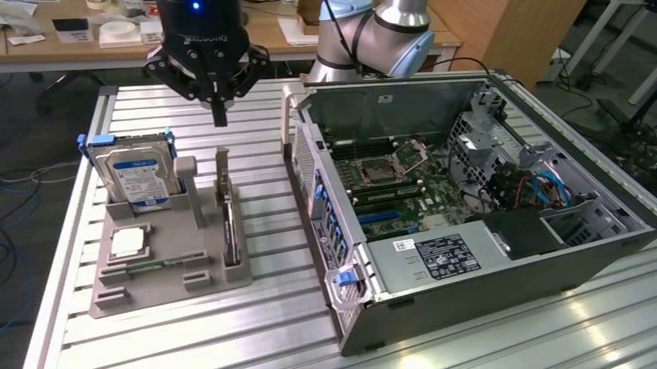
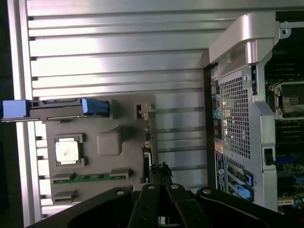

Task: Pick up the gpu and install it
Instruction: 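Reach for the gpu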

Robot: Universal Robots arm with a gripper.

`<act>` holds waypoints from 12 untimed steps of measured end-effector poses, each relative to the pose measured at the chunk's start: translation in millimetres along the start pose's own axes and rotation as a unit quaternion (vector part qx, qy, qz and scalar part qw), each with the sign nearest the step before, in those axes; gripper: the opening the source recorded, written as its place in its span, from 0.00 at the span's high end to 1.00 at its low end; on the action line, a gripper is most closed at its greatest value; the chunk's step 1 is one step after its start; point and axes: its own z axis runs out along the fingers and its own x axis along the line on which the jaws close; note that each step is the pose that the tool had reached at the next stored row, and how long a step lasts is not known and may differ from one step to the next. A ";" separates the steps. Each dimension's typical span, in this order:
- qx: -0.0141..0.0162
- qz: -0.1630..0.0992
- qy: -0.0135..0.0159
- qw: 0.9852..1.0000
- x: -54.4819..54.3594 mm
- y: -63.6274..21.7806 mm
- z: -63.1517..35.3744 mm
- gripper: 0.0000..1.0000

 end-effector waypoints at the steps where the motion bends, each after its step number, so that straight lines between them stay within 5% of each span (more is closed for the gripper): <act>1: 0.000 0.000 0.000 1.000 1.3 -0.2 0.1 0.89; 12: 0.000 -0.002 0.002 1.000 20.7 -5.7 0.5 0.89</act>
